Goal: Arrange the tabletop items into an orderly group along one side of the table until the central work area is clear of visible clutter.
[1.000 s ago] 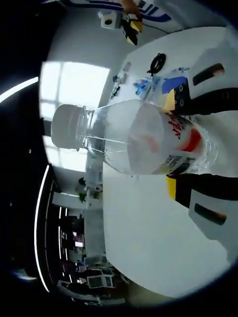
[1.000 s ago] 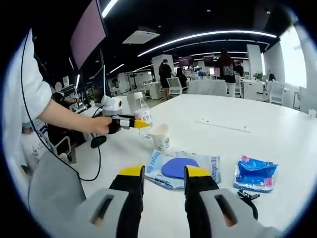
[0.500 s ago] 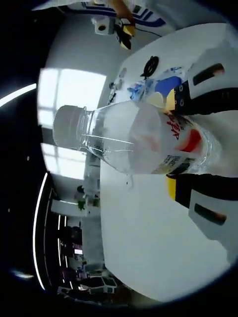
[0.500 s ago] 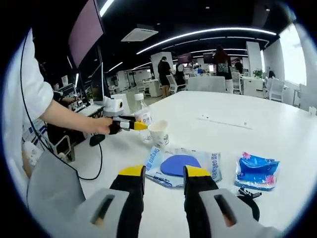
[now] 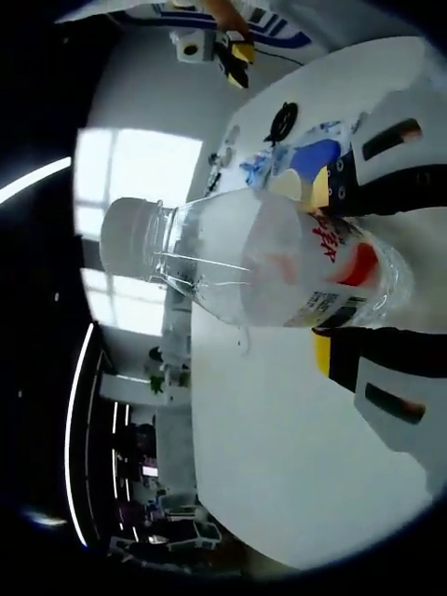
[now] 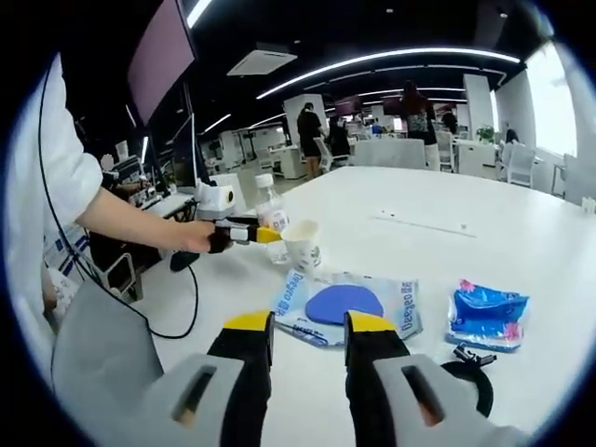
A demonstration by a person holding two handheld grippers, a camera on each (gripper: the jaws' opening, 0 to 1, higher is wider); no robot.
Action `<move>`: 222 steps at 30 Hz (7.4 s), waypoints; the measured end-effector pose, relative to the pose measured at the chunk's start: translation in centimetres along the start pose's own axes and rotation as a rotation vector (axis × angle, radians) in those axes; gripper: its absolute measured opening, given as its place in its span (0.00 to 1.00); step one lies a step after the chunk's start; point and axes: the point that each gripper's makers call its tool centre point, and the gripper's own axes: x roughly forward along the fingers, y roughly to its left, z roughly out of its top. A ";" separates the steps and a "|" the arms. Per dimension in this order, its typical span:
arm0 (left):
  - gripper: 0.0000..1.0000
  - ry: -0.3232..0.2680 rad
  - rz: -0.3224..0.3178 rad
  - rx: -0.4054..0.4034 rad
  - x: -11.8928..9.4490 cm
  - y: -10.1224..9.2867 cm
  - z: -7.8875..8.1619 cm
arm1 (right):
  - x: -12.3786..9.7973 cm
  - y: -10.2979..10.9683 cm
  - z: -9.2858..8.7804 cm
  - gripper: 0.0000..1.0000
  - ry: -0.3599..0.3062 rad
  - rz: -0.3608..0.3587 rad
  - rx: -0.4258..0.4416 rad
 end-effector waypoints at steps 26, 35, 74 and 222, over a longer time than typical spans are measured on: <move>0.58 0.001 0.048 0.043 -0.3 -0.3 -0.2 | 0.6 0.7 -0.2 0.26 0.005 0.015 0.016; 0.84 0.032 0.081 0.033 -0.8 -1.3 0.5 | 0.2 0.5 1.1 0.26 -0.030 0.018 0.015; 0.94 -0.012 0.184 -0.038 -7.2 -8.2 4.5 | -3.2 -1.0 3.0 0.32 -0.125 0.020 0.047; 0.00 0.432 0.419 -0.058 5.9 -9.8 -5.1 | 6.8 -15.5 -4.8 0.00 0.180 -0.157 0.090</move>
